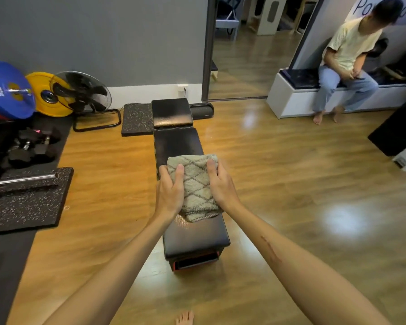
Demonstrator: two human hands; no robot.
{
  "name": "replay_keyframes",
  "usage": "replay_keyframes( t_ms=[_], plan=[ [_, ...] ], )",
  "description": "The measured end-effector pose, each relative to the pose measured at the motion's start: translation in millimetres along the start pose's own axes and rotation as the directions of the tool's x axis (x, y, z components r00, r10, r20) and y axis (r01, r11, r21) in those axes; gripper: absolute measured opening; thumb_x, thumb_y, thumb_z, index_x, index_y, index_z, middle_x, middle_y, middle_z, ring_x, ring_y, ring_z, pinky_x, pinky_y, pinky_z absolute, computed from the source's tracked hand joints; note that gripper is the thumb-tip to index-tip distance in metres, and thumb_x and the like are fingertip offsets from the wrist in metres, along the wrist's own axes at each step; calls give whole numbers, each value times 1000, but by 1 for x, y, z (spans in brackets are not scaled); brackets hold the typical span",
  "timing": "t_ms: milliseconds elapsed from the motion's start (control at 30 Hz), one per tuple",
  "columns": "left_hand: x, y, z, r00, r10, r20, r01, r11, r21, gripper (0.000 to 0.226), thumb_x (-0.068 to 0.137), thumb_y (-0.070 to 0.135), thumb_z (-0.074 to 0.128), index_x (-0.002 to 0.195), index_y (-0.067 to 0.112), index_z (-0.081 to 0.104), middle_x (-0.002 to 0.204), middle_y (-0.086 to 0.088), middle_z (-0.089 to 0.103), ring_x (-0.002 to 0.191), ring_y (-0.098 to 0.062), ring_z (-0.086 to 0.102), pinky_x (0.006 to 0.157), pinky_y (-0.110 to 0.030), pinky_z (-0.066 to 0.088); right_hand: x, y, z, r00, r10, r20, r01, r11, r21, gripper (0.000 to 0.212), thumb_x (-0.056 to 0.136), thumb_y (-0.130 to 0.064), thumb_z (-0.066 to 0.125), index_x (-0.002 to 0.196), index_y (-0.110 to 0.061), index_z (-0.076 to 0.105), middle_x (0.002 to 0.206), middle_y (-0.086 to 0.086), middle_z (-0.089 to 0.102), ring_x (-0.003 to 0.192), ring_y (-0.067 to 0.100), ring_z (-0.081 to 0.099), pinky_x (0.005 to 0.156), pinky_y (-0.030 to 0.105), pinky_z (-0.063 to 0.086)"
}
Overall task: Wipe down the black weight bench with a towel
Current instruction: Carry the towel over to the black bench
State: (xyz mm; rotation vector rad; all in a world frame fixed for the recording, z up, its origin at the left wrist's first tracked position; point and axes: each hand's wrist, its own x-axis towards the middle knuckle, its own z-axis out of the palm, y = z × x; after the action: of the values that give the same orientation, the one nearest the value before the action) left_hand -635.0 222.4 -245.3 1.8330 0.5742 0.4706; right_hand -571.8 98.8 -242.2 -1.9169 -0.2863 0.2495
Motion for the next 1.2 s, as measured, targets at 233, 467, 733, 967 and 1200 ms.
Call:
replay_keyframes(
  t_ms=[233, 467, 733, 967, 1200],
  plan=[
    [64, 7, 65, 988, -47, -147, 46, 999, -10, 25, 101, 38, 43, 100, 13, 45, 87, 3, 58, 77, -2, 54, 61, -12, 38, 107, 22, -29, 987, -70, 144, 71, 997, -2, 40, 105, -46, 36, 106, -11, 56, 98, 0, 62, 86, 3, 56, 80, 28, 45],
    [98, 32, 151, 924, -129, -359, 130, 991, -22, 26, 102, 37, 43, 102, 11, 46, 89, 3, 57, 78, 0, 52, 60, -4, 36, 190, 46, -85, 943, -122, 308, 125, 992, 11, 36, 104, -47, 36, 107, -16, 56, 104, 0, 65, 101, 18, 60, 92, 41, 47],
    [133, 65, 240, 827, -96, -553, 78, 995, -56, 25, 103, 29, 42, 106, 4, 45, 84, 7, 58, 70, 11, 56, 58, -7, 40, 280, 50, -150, 766, -263, 587, 196, 965, 175, 20, 99, -47, 52, 111, -31, 53, 108, -12, 64, 99, -6, 60, 91, 21, 47],
    [193, 87, 287, 742, -97, -663, 90, 995, -44, 23, 103, 32, 40, 110, 11, 46, 91, 6, 58, 75, 10, 55, 60, -5, 41, 368, 47, -166, 669, -279, 689, 179, 960, 214, 41, 96, -53, 51, 123, -22, 53, 114, -13, 63, 101, -10, 58, 88, 17, 43],
    [241, 121, 331, 663, -100, -742, 124, 992, -22, 26, 103, 32, 41, 109, 6, 45, 91, 3, 58, 77, 3, 55, 59, -5, 41, 440, 36, -190, 578, -314, 753, 223, 949, 225, 48, 93, -63, 48, 122, -26, 61, 115, -10, 69, 106, 2, 64, 102, 37, 49]
  ],
)
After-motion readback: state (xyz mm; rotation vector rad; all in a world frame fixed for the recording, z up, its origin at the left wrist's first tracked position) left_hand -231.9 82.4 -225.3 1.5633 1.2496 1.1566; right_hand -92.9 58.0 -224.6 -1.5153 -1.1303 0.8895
